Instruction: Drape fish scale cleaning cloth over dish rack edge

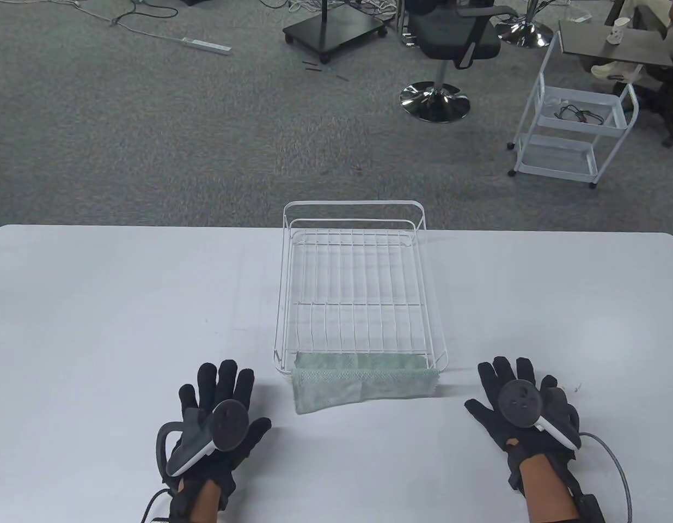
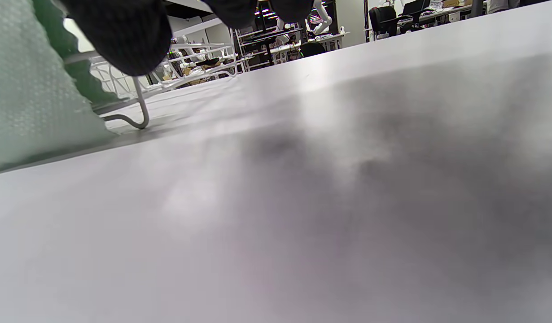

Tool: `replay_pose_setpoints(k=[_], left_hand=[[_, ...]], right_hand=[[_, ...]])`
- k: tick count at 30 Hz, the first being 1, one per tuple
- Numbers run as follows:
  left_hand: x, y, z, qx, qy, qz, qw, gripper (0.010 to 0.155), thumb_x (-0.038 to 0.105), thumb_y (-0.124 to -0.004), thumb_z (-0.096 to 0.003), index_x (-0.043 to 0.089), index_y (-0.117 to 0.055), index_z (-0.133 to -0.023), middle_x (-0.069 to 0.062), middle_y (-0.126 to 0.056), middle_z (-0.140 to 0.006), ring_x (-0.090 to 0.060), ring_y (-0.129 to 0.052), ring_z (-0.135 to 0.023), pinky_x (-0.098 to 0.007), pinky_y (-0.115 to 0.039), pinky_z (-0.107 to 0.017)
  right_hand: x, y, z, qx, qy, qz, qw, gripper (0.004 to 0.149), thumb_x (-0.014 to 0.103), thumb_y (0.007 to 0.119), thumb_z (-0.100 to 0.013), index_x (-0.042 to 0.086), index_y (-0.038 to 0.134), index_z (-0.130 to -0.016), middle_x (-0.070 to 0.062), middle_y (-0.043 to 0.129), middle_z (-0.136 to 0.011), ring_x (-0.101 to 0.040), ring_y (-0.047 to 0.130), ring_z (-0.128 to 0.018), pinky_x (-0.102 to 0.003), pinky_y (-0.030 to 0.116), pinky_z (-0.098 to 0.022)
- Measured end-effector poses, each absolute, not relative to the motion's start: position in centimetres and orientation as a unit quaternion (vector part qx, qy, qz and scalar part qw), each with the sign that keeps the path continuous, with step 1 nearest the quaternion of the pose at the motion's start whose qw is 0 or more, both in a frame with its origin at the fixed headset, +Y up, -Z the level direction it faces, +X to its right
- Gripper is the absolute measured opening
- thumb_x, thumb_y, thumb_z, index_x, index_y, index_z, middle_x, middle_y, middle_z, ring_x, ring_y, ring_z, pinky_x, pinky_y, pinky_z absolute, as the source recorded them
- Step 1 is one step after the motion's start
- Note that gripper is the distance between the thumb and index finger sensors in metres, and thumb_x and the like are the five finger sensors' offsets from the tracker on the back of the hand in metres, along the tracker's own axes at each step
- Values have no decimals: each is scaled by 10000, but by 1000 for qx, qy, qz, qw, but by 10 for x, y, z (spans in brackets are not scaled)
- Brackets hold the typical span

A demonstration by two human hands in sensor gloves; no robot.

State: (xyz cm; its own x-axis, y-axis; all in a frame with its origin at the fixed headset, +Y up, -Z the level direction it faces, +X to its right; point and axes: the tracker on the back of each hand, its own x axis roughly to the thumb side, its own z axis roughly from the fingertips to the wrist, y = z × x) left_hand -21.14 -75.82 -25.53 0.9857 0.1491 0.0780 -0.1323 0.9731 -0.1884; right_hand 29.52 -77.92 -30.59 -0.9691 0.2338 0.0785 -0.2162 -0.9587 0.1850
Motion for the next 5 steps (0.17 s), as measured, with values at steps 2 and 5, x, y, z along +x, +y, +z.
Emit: replay_pose_setpoints(k=[2,5], left_hand=[[-211,-758,-255,-92,-46,70,992,913,642,-718,-537,283,-215,-1208,-17,-75,-1218,-373,26,-1085,-674,-115,-734],[-212,-758,-255,-92,-46,69,992,913,640,-719,-537,279,-218,-1210,-19,-76,-1218,-374,25,-1085,-674,-114,-733]], right_hand=[[295,-780,-306,49,89,988,114,714,583,640,-612,248,319,-1155,-118,250,-1220,-460,79,-1063,-752,104,-661],[294,-780,-306,48,91,989,111,712,581,639,-614,249,317,-1154,-118,251,-1220,-460,80,-1063,-751,104,-661]])
